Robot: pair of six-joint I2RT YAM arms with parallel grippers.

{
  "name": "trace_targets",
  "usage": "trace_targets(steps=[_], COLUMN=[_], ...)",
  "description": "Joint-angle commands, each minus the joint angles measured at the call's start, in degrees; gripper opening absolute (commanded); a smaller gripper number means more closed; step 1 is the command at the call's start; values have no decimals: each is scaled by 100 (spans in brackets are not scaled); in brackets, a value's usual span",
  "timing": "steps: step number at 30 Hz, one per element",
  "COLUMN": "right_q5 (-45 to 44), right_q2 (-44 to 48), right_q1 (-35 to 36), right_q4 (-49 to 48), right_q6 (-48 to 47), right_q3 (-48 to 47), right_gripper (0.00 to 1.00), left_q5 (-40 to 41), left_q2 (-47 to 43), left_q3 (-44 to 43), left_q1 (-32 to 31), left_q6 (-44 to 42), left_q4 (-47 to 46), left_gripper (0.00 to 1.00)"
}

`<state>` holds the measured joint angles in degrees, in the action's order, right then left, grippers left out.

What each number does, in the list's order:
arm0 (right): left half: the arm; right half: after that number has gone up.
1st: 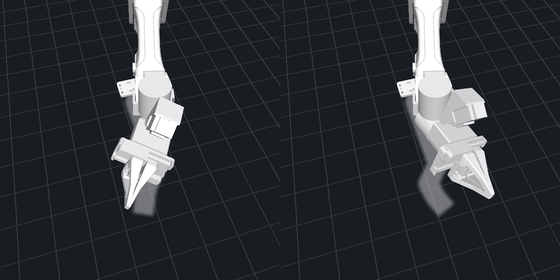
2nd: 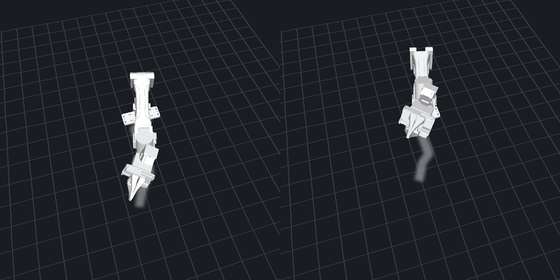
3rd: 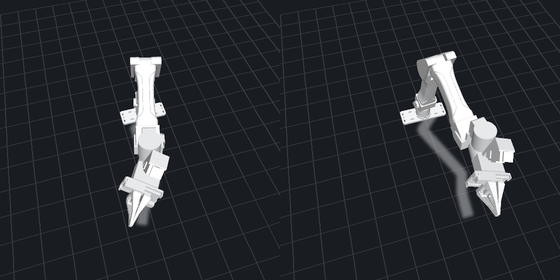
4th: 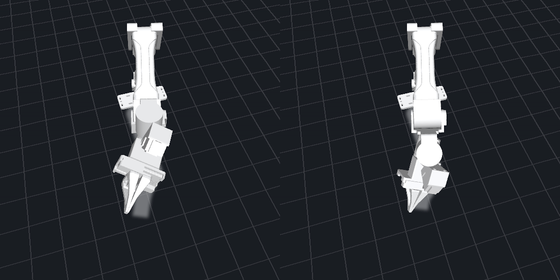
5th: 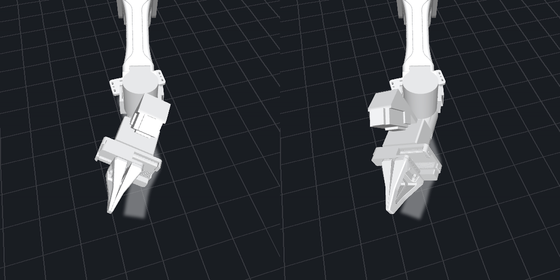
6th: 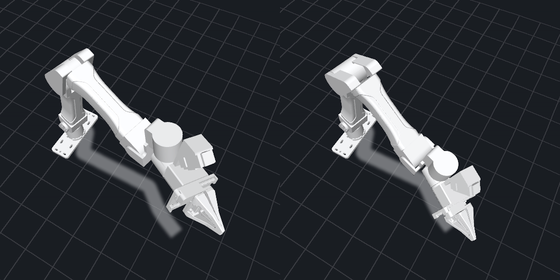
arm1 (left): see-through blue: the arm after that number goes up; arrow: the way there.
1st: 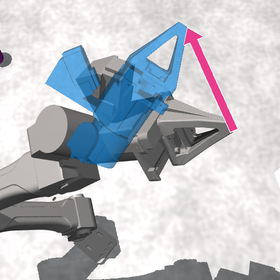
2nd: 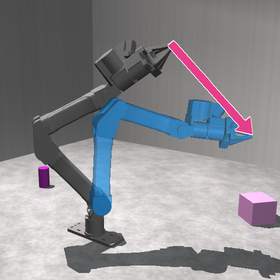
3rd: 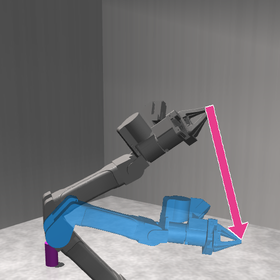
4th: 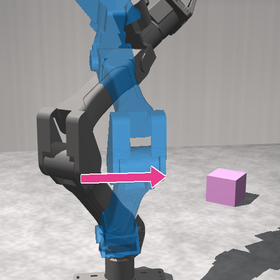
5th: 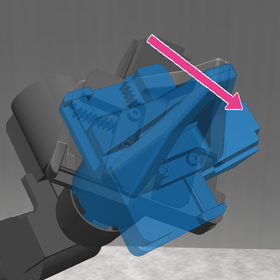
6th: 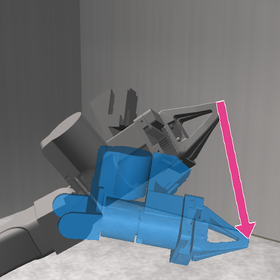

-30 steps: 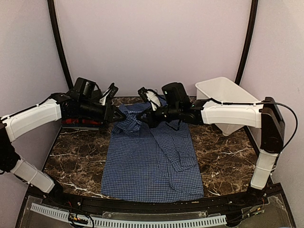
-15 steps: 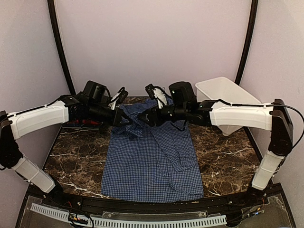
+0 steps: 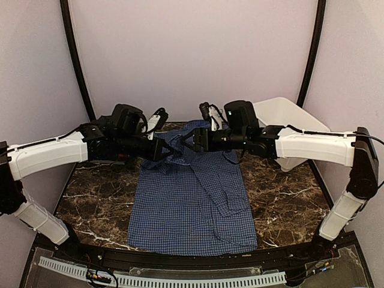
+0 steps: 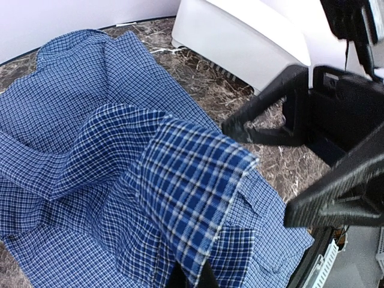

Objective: Fold and stack the long sleeve shirts
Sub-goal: Pass from the left arm to the right

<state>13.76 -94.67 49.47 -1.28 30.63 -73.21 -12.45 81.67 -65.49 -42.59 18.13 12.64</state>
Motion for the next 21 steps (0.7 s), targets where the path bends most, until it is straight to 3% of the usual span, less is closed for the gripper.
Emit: trace_targets(steps=[1,14,21], right_q5=[300,886,811], right_q2=[139,-38,-285], right_q1=[-53,-192,-248], right_q4=[-180,-1442,-1461], right_q6=[748,2103,2224], right_q3=[297,679,420], right_gripper=[74,85,86], left_q5=[405,265,413], left_q2=[65,359,586], left_q3=[32,6,-42], left_q1=[-12,-198,-482], left_q6=[396,316,99], left_q4=[-468,-696,-629], left_gripper=[0,0,0])
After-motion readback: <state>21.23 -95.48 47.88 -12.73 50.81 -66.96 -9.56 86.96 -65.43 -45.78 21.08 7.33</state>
